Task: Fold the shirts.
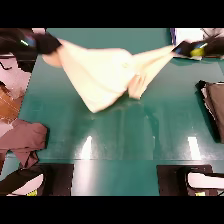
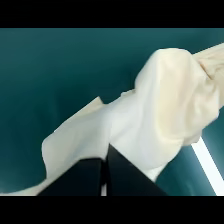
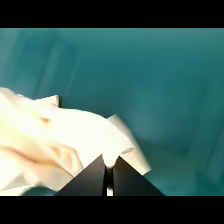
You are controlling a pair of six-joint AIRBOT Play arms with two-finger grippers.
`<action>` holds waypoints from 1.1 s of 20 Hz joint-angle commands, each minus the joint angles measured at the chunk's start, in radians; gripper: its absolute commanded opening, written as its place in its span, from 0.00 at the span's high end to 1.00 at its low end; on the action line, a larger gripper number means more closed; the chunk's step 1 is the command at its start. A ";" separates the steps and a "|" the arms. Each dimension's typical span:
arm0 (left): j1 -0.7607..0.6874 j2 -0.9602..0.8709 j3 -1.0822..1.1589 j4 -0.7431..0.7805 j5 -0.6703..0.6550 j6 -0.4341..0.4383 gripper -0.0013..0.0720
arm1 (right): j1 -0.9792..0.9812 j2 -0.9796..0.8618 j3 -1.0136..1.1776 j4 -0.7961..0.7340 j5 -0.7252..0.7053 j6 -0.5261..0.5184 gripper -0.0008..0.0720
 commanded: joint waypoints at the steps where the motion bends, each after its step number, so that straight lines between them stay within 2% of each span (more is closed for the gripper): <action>1: 0.000 0.135 0.198 0.029 0.000 0.000 0.95 | -0.084 0.201 0.177 -0.014 0.097 0.001 0.97; 4: 0.001 0.225 0.316 0.029 -0.002 -0.001 0.95 | -0.126 0.324 0.285 -0.069 0.150 0.002 0.97; 8: 0.000 0.270 0.431 0.028 -0.029 -0.008 0.95 | -0.209 0.470 0.298 -0.114 0.130 0.010 0.97; 12: 0.000 0.264 0.468 0.032 -0.021 -0.007 0.95 | -0.332 0.514 0.298 -0.110 0.132 0.018 0.97; 15: 0.000 0.197 0.460 0.069 -0.064 -0.006 0.95 | -0.332 0.452 0.298 -0.110 0.169 0.045 0.97; 18: 0.001 0.051 0.423 0.179 -0.133 -0.007 0.95 | -0.254 0.316 0.298 -0.122 0.227 0.078 0.97; 22: 0.001 -0.225 0.359 0.187 -0.185 -0.007 0.95 | -0.140 0.082 0.268 -0.259 0.283 0.131 0.97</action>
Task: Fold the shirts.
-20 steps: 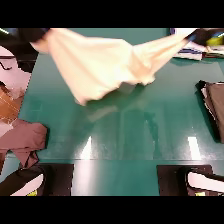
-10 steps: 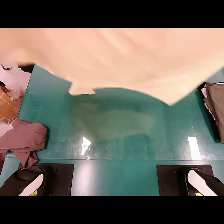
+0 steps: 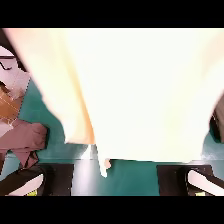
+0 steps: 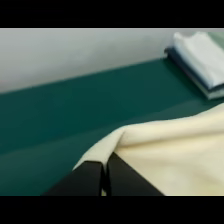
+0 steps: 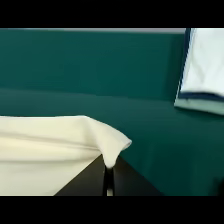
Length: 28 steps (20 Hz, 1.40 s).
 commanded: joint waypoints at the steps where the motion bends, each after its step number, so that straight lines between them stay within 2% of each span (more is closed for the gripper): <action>1: 0.001 -0.239 -0.040 0.024 -0.041 0.000 0.95 | 0.085 -0.190 -0.056 -0.100 0.045 0.035 0.97; 5: 0.001 -0.485 -0.040 0.023 -0.023 0.001 0.95 | 0.120 -0.377 -0.189 -0.096 -0.034 0.035 0.97; 9: 0.001 -0.578 -0.040 0.026 -0.033 0.001 0.95 | 0.120 -0.479 -0.192 -0.082 -0.077 0.035 0.97; 10: 0.001 -0.579 -0.040 0.026 -0.033 0.001 0.72 | 0.120 -0.483 -0.192 -0.082 -0.083 0.035 0.97; 11: 0.001 -0.578 -0.039 0.026 -0.036 -0.002 0.25 | 0.114 -0.483 -0.191 -0.082 -0.088 0.035 0.95; 12: 0.001 -0.576 -0.039 0.028 -0.048 -0.014 0.14 | 0.106 -0.481 -0.191 -0.082 -0.089 0.035 0.71; 13: 0.001 -0.575 -0.031 0.041 -0.084 -0.028 0.14 | 0.097 -0.477 -0.191 -0.080 -0.079 0.035 0.38; 14: 0.001 -0.575 -0.019 0.061 -0.130 -0.045 0.14 | 0.087 -0.469 -0.192 -0.081 -0.051 0.035 0.35; 17: 0.001 -0.563 -0.004 0.086 -0.274 -0.062 0.14 | 0.047 -0.419 -0.198 -0.080 0.043 0.027 0.35; 20: 0.001 -0.499 -0.135 0.084 -0.299 -0.079 0.14 | 0.015 -0.284 -0.335 -0.061 0.063 -0.011 0.37; 24: 0.001 -0.315 -0.521 0.082 -0.163 -0.121 0.13 | -0.028 -0.084 -0.607 0.079 0.035 -0.045 0.37; 28: 0.000 -0.151 -0.910 0.010 0.008 -0.183 0.13 | -0.010 0.042 -0.768 0.101 -0.025 -0.061 0.37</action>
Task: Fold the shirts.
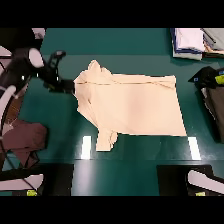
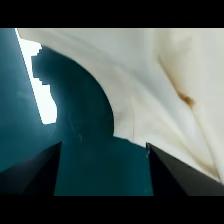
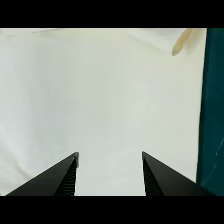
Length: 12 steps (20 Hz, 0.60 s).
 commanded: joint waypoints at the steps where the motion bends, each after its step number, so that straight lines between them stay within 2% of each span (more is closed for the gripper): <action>1: -0.001 0.115 -0.314 -0.087 0.152 -0.042 0.13 | 0.015 0.115 -0.144 0.037 -0.064 -0.016 0.37; 5: -0.001 0.112 -0.446 -0.254 0.333 -0.032 0.14 | 0.061 0.154 -0.183 0.036 -0.099 -0.016 0.37; 7: -0.011 0.112 -0.455 -0.283 0.408 -0.035 0.14 | 0.082 0.151 -0.183 0.035 -0.097 -0.016 0.37; 10: -0.037 0.106 -0.455 -0.298 0.463 -0.035 0.14 | 0.109 0.151 -0.183 0.036 -0.100 -0.015 0.37; 12: -0.050 0.079 -0.455 -0.298 0.452 -0.035 0.14 | 0.109 0.151 -0.183 0.039 -0.097 -0.014 0.37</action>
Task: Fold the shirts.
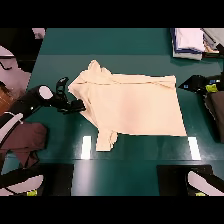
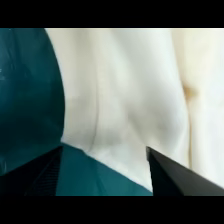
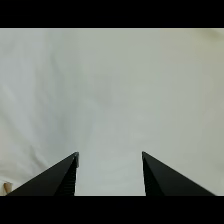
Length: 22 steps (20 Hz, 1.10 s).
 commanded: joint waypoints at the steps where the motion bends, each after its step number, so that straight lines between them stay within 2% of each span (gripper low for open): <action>1: -0.021 -0.027 -0.013 -0.030 0.035 -0.002 0.14 | 0.014 0.005 -0.004 0.002 0.003 0.001 0.37; 2: -0.021 -0.026 -0.012 -0.036 0.033 -0.001 0.14 | 0.013 0.005 -0.004 0.002 0.007 0.001 0.37; 3: -0.021 -0.024 -0.005 -0.045 0.032 -0.001 0.26 | 0.010 0.005 -0.004 0.002 0.008 0.002 0.37; 5: -0.021 -0.019 0.031 -0.035 0.021 0.001 0.87 | 0.010 0.006 -0.004 0.002 0.008 0.003 0.37; 6: -0.016 -0.019 0.068 0.001 -0.019 0.003 0.94 | 0.010 0.007 -0.004 0.002 0.010 0.003 0.37; 7: -0.009 -0.019 0.117 0.053 -0.078 0.005 0.95 | 0.010 0.010 -0.004 0.001 0.014 0.003 0.37; 11: 0.056 -0.019 0.370 0.308 -0.300 0.034 0.95 | 0.008 0.011 -0.004 0.001 0.017 0.003 0.37; 13: 0.085 -0.019 0.449 0.366 -0.317 0.053 0.95 | 0.008 0.011 -0.004 0.000 0.015 0.003 0.37; 16: 0.124 -0.018 0.476 0.373 -0.326 0.075 0.95 | 0.008 0.011 -0.004 0.000 0.015 0.003 0.37; 17: 0.145 -0.018 0.476 0.370 -0.355 0.079 0.86 | 0.008 0.011 -0.004 0.000 0.015 0.003 0.37; 18: 0.174 -0.010 0.476 0.366 -0.395 0.079 0.42 | 0.008 0.011 -0.004 0.000 0.015 0.003 0.37; 19: 0.209 0.005 0.476 0.356 -0.433 0.081 0.26 | 0.008 0.011 -0.004 0.000 0.015 0.003 0.37; 22: 0.310 0.099 0.389 0.258 -0.453 0.106 0.26 | 0.008 0.011 -0.004 0.000 0.013 0.003 0.37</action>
